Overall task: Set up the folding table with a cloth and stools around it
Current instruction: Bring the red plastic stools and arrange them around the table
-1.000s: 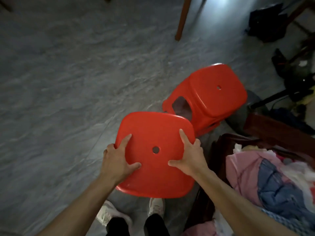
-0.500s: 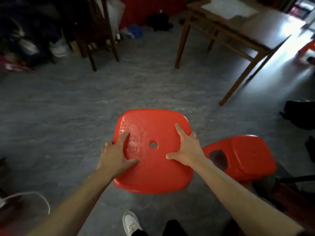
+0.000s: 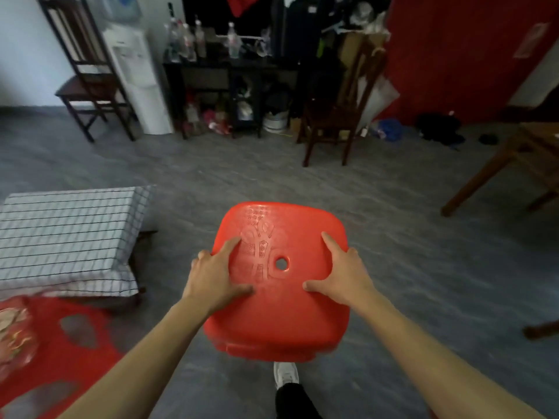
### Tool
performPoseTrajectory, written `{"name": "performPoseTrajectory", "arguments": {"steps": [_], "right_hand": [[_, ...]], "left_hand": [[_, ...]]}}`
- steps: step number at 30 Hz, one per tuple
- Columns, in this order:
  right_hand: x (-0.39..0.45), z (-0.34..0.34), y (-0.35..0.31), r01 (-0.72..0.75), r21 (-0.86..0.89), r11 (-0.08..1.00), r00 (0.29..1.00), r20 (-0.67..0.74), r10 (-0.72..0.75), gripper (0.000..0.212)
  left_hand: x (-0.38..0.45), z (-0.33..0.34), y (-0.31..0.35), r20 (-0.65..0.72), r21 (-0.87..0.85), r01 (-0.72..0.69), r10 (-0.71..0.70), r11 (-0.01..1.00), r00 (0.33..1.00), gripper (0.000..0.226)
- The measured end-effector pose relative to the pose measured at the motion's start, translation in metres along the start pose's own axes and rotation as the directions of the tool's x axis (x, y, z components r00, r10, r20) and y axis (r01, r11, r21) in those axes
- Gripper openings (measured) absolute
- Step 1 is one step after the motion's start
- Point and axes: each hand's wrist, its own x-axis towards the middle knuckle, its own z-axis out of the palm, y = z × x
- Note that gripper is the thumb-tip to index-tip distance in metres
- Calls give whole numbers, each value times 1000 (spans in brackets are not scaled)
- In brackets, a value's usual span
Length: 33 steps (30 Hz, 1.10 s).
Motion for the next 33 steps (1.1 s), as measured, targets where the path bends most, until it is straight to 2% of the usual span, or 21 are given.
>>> {"name": "performPoseTrajectory", "arguments": {"steps": [7, 16, 25, 33], "right_hand": [[100, 5, -45, 168, 22, 986, 976, 135, -169, 129], [204, -7, -112, 410, -5, 912, 892, 209, -400, 125], [311, 13, -219, 519, -76, 851, 826, 302, -477, 123], [389, 49, -304, 527, -149, 837, 818, 356, -452, 123]], "left_hand": [[50, -32, -16, -77, -13, 211, -211, 977, 974, 115], [100, -69, -27, -197, -79, 344, -353, 936, 915, 113], [182, -100, -87, -242, -254, 465, -522, 848, 818, 107], [264, -120, -148, -197, -356, 498, -584, 791, 787, 105]]}}
